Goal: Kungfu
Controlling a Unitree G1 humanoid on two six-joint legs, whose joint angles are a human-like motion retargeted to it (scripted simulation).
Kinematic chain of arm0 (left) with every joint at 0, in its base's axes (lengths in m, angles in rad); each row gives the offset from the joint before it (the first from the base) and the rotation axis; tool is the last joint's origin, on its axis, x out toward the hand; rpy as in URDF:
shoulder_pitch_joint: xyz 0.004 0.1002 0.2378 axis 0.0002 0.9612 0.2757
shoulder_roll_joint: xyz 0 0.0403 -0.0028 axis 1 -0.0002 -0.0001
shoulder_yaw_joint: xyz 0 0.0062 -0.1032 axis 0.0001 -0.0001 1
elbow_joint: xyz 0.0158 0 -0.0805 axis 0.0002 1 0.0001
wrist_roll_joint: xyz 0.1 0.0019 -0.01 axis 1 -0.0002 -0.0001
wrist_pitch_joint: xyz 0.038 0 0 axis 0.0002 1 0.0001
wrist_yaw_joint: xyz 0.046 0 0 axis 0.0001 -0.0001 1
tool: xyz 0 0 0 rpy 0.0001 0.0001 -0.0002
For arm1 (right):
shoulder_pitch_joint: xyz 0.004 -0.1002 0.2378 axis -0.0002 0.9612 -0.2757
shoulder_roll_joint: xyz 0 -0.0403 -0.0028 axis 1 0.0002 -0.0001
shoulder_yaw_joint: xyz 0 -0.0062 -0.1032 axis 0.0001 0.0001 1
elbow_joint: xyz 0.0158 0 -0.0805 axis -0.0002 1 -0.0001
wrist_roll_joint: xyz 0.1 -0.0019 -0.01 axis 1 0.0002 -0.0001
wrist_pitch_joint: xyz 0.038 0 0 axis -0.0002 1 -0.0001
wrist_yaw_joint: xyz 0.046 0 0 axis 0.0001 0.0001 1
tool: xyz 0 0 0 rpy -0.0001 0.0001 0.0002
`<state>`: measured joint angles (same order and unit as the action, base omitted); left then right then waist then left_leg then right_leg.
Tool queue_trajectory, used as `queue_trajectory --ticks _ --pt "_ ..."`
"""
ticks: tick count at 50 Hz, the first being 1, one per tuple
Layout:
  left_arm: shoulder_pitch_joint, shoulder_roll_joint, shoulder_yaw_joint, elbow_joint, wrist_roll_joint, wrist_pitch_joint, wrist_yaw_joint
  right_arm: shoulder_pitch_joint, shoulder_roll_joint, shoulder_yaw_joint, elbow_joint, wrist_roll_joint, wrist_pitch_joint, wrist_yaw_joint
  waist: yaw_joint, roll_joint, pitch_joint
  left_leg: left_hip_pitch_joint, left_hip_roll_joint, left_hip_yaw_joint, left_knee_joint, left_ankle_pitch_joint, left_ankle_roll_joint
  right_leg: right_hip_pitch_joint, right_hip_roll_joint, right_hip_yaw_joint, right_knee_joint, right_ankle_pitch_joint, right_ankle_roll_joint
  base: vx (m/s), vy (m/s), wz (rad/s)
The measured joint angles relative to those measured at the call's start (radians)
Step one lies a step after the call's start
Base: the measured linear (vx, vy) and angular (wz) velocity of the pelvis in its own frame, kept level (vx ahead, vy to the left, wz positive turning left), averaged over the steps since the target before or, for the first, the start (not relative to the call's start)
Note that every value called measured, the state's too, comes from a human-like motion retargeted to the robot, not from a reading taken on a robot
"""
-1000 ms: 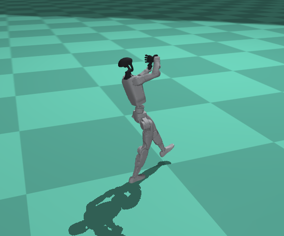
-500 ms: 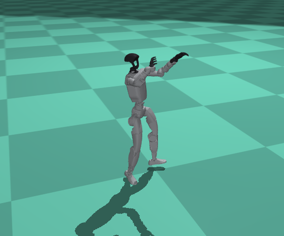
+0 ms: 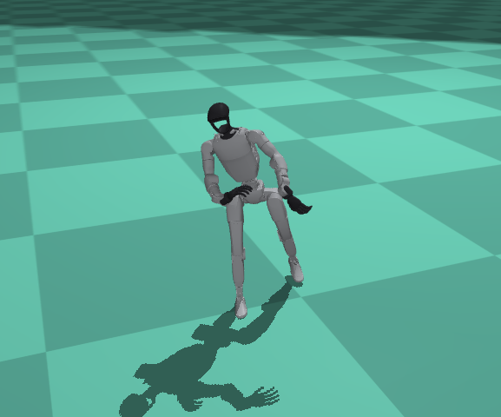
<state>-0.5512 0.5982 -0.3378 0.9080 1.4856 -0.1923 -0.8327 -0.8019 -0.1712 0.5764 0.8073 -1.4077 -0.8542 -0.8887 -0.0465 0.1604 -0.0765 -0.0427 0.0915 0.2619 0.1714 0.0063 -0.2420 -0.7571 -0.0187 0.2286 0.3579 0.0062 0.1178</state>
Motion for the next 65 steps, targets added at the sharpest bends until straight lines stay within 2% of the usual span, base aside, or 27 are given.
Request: queue_trajectory --ticks 5,7,10,13,17,20,24,30,36,39,42,45,50,52,55,57,59,62,65 --pt "0.126 -0.153 -0.055 0.246 -0.054 0.055 -0.022 0.129 0.079 0.078 0.168 -0.005 -0.129 0.018 -0.079 0.092 0.089 0.009 -0.024 -0.208 0.001 -0.11 -0.002 -0.107 0.14 0.108 -0.005 0.034 0.048 -0.14 0.04 -2.05" --pt "0.147 -0.222 -0.077 0.363 -0.076 0.115 -0.057 0.166 0.1 0.111 0.227 -0.022 -0.165 0.025 -0.111 0.11 0.131 0.006 -0.034 -0.202 0.005 -0.162 -0.013 -0.144 0.158 0.095 -0.005 0.042 0.062 -0.14 0.09 -1.71" --pt "0.141 -0.302 -0.104 0.51 -0.059 0.155 -0.102 0.212 0.122 0.146 0.288 -0.049 -0.178 0.005 -0.14 0.123 0.206 0.012 -0.036 -0.134 -0.002 -0.221 -0.018 -0.185 0.178 0.081 -0.008 0.062 0.09 -0.19 0.11 -1.3" --pt "0.121 -0.365 -0.141 0.619 -0.057 0.21 -0.14 0.242 0.121 0.17 0.299 -0.079 -0.194 -0.033 -0.162 0.13 0.271 0.013 -0.039 -0.101 -0.016 -0.26 0.004 -0.204 0.184 0.067 -0.015 0.064 0.106 -0.17 0.08 -0.64" --pt "0.146 -0.414 -0.163 0.652 -0.034 0.209 -0.184 0.296 0.118 0.185 0.296 -0.08 -0.213 -0.073 -0.183 0.143 0.314 0.01 -0.02 -0.067 -0.038 -0.27 0.005 -0.209 0.18 0.061 -0.019 0.072 0.105 -0.01 -0.02 0.12" --pt "0.155 -0.419 -0.172 0.645 -0.019 0.186 -0.207 0.3 0.107 0.19 0.277 -0.084 -0.216 -0.078 -0.181 0.151 0.314 -0.005 -0.006 -0.07 -0.043 -0.254 -0.007 -0.212 0.159 0.054 -0.008 0.074 0.093 -0.01 -0.03 0.82" --pt "0.144 -0.411 -0.157 0.631 -0.059 0.199 -0.191 0.28 0.086 0.186 0.267 -0.06 -0.216 -0.059 -0.157 0.161 0.294 -0.017 0.011 -0.076 -0.049 -0.223 -0.011 -0.203 0.138 0.056 0.016 0.062 0.078 0.04 -0.04 0.93" --pt "0.099 -0.392 -0.138 0.621 -0.145 0.229 -0.04 0.251 0.068 0.136 0.277 0.001 -0.228 -0.004 -0.159 0.172 0.271 -0.026 0.049 -0.086 -0.066 -0.168 -0.006 -0.167 0.098 0.036 0.041 0.039 0.07 0.07 -0.02 1.16" --pt "0.065 -0.376 -0.067 0.616 -0.393 0.267 0.218 0.208 0.052 0.052 0.307 0.143 -0.278 0.23 -0.165 0.149 0.251 -0.032 0.077 -0.121 -0.081 -0.133 0.004 -0.121 0.018 -0.077 0.066 0.012 0.045 0.02 -0.08 1.14" --pt "0.056 -0.367 -0.021 0.61 -0.494 0.247 0.322 0.199 0.046 0.011 0.304 0.386 -0.282 0.448 -0.167 0.123 0.232 -0.05 0.088 -0.139 -0.076 -0.13 0.013 -0.092 -0.037 -0.14 0.082 -0.011 0.038 0.05 0.01 1.3" --pt "0.061 -0.354 0.026 0.593 -0.588 0.211 0.395 0.208 0.038 -0.025 0.247 0.791 -0.237 0.764 -0.172 0.087 0.204 -0.074 0.097 -0.13 -0.066 -0.126 0.022 -0.055 -0.097 -0.203 0.087 -0.031 0.038 0.07 -0.01 1.39" --pt "0.069 -0.342 0.081 0.58 -0.677 0.145 0.409 0.231 0.006 -0.058 0.158 1.092 -0.166 0.924 -0.168 0.047 0.182 -0.1 0.111 -0.105 -0.041 -0.123 0.021 0.0 -0.152 -0.264 0.069 -0.04 0.044 0.04 0.06 1.32" --pt "0.087 -0.319 0.154 0.561 -0.871 0.055 0.311 0.307 -0.059 -0.136 -0.006 1.556 0.007 1.161 -0.158 -0.028 0.148 -0.162 0.139 -0.04 0.049 -0.13 -0.003 0.101 -0.236 -0.344 0.015 -0.026 0.077 0.07 0.08 1.27" --pt "0.111 -0.317 0.188 0.542 -0.947 0.038 0.256 0.349 -0.085 -0.178 -0.049 1.676 0.07 1.2 -0.154 -0.062 0.136 -0.19 0.15 0.027 0.109 -0.154 0.007 0.142 -0.28 -0.381 -0.007 -0.015 0.092 0.09 0.2 1.17" --pt "0.168 -0.312 0.234 0.477 -1.08 0.038 0.154 0.424 -0.122 -0.246 -0.099 1.847 0.172 1.245 -0.152 -0.104 0.121 -0.242 0.154 0.075 0.222 -0.222 0.053 0.197 -0.339 -0.434 -0.024 -0.003 0.111 0.07 0.51 1.13" --pt "0.225 -0.306 0.26 0.412 -1.184 0.033 0.056 0.49 -0.143 -0.287 -0.124 1.956 0.237 1.275 -0.149 -0.126 0.106 -0.27 0.153 0.062 0.286 -0.282 0.092 0.229 -0.37 -0.462 -0.03 0.007 0.12 0.17 0.43 0.95" --pt "0.291 -0.298 0.281 0.337 -1.3 0.047 -0.057 0.567 -0.165 -0.325 -0.144 2.046 0.29 1.3 -0.137 -0.143 0.085 -0.295 0.127 -0.011 0.334 -0.324 0.089 0.259 -0.387 -0.481 -0.04 0.031 0.128 0.25 0.41 0.61" --pt "0.406 -0.292 0.325 0.214 -1.498 0.111 -0.201 0.694 -0.186 -0.39 -0.164 2.114 0.354 1.321 -0.096 -0.182 0.046 -0.329 0.082 -0.054 0.396 -0.375 0.103 0.285 -0.402 -0.477 -0.09 0.123 0.144 0.23 0.56 0.05" --pt "0.509 -0.305 0.379 0.127 -1.708 0.186 -0.288 0.831 -0.159 -0.48 -0.18 2.129 0.4 1.339 -0.086 -0.18 0.002 -0.351 0.099 -0.049 0.39 -0.394 0.126 0.316 -0.383 -0.542 -0.167 0.278 0.144 0.14 0.71 0.46"
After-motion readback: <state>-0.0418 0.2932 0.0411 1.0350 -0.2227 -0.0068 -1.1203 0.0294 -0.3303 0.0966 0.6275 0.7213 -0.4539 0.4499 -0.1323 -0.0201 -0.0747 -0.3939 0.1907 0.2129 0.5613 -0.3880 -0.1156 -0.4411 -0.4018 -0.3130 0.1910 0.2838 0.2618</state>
